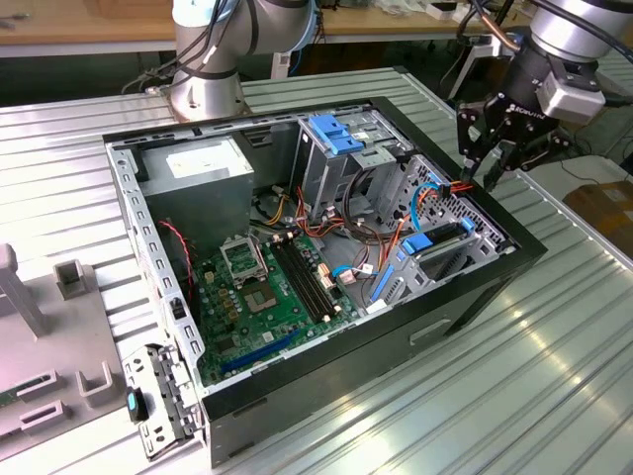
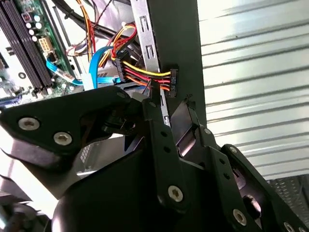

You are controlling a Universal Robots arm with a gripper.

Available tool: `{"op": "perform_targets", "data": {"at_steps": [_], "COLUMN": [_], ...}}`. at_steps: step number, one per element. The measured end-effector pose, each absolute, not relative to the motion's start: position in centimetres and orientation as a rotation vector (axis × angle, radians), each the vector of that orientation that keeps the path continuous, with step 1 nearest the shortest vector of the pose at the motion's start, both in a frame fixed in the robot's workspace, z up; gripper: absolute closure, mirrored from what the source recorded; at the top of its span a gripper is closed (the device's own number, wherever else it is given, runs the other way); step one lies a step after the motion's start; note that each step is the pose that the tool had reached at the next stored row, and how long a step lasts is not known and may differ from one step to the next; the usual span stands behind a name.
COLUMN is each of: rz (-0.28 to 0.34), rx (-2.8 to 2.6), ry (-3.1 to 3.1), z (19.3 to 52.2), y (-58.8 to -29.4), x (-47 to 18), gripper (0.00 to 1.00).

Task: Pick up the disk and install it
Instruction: 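Insert the first disk wire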

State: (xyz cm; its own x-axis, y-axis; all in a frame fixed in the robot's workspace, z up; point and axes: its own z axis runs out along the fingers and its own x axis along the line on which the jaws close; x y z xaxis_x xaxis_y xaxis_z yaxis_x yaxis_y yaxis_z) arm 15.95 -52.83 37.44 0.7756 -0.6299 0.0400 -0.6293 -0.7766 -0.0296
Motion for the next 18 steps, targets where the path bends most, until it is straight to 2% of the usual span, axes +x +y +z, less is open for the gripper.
{"op": "perform_targets", "data": {"at_steps": [13,18], "rz": [-0.077,-0.120], "rx": [-3.034,-3.054], "ry": [0.728,0.630], "z": [36.83,36.75], "y": [-52.49,-52.39], "x": [16.37,16.36], "gripper": [0.63,0.63]}}
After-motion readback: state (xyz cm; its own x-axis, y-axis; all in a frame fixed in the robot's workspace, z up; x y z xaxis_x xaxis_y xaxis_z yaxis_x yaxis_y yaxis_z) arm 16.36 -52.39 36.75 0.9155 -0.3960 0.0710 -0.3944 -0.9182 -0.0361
